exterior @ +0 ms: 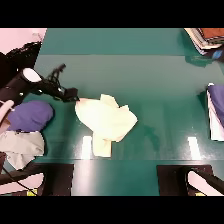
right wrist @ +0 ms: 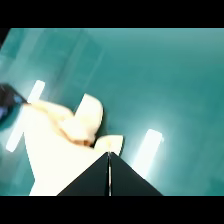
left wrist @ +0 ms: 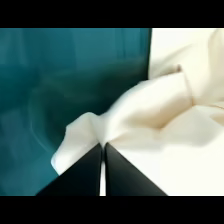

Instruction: Fold the shirts.

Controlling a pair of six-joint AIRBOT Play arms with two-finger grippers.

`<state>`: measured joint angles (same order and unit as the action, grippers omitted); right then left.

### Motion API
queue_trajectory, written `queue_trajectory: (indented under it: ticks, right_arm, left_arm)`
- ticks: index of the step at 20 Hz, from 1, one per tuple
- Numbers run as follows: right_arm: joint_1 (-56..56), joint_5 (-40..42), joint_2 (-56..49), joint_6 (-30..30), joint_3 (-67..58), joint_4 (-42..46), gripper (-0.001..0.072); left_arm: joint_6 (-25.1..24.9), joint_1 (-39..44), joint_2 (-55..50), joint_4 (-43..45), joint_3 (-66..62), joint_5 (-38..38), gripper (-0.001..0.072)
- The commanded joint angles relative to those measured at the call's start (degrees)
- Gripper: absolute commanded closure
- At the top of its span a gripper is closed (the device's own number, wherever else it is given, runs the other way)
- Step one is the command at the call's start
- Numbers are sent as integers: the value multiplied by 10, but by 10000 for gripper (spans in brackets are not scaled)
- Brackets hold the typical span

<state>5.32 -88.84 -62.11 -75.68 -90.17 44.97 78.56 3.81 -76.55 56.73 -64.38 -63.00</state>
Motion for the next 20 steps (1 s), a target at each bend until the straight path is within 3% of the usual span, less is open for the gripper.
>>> queue_trajectory:
  ticks: [1,2,3,4,5,6,9,13,14,16,17,18,19,20]
  right_arm:
    - [-49,52,21,-6,166,48,696]
    - [-78,90,25,-6,231,45,687]
    - [-106,124,25,-6,289,40,496]
    - [-141,162,20,-6,343,40,186]
    - [-174,184,5,-5,383,40,126]
    - [-207,198,-15,2,410,37,126]
    - [-302,251,-87,71,447,-48,126]
    - [-369,307,-177,82,396,-59,139]
    - [-376,307,-195,82,377,-59,180]
    - [-382,302,-222,82,344,-58,344]
    - [-382,299,-230,83,332,-58,450]
    - [-382,297,-234,84,323,-58,612]
    - [-381,297,-233,92,315,-58,697]
    - [-374,296,-227,93,304,-54,698]
  left_arm:
    - [-2,0,54,27,-66,6,682]
    - [-2,0,64,29,-76,5,682]
    - [-1,0,73,29,-80,5,682]
    - [-1,0,78,29,-81,3,682]
    - [-1,0,78,29,-81,-4,682]
    - [-1,0,76,31,-81,-12,682]
    - [-1,0,76,34,-81,-25,682]
    - [-1,0,76,36,-81,-28,682]
    - [-1,0,76,37,-81,-31,682]
    - [-1,0,76,38,-81,-37,682]
    - [-1,0,76,38,-81,-41,682]
    - [-1,0,76,38,-81,-44,682]
    - [-1,0,77,38,-81,-48,682]
    - [1,0,79,39,-83,-50,683]
